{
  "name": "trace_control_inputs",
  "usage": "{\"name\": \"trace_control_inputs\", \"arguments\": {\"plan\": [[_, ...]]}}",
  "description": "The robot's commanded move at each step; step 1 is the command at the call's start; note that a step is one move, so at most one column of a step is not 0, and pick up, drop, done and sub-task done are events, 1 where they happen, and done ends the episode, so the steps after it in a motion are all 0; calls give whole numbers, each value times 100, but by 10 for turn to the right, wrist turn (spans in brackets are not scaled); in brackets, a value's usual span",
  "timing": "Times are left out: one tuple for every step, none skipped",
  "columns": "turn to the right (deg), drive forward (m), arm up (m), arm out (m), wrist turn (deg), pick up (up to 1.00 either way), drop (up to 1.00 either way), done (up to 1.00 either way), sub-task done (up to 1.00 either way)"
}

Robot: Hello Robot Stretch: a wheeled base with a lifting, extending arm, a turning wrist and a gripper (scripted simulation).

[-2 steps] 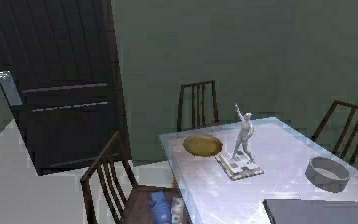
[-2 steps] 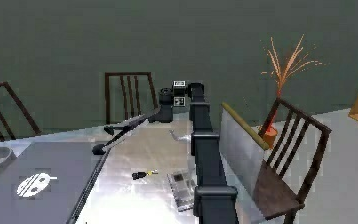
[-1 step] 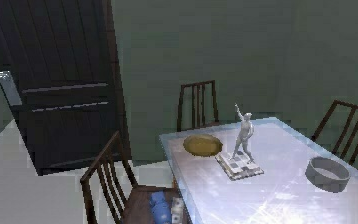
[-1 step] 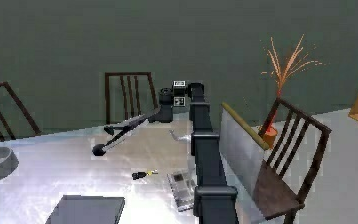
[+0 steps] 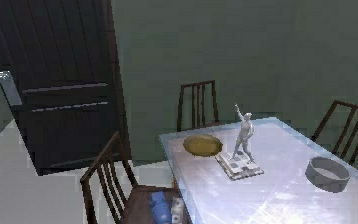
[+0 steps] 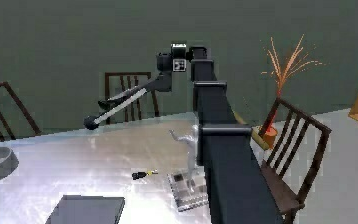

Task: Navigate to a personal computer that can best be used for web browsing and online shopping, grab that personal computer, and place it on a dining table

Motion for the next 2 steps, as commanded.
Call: {"name": "trace_control_inputs", "arguments": {"plan": [[0, 0, 0, -8, 0, 0, 0, 0, 0], [0, 0, 0, 0, 0, 0, 0, 100, 0]]}}
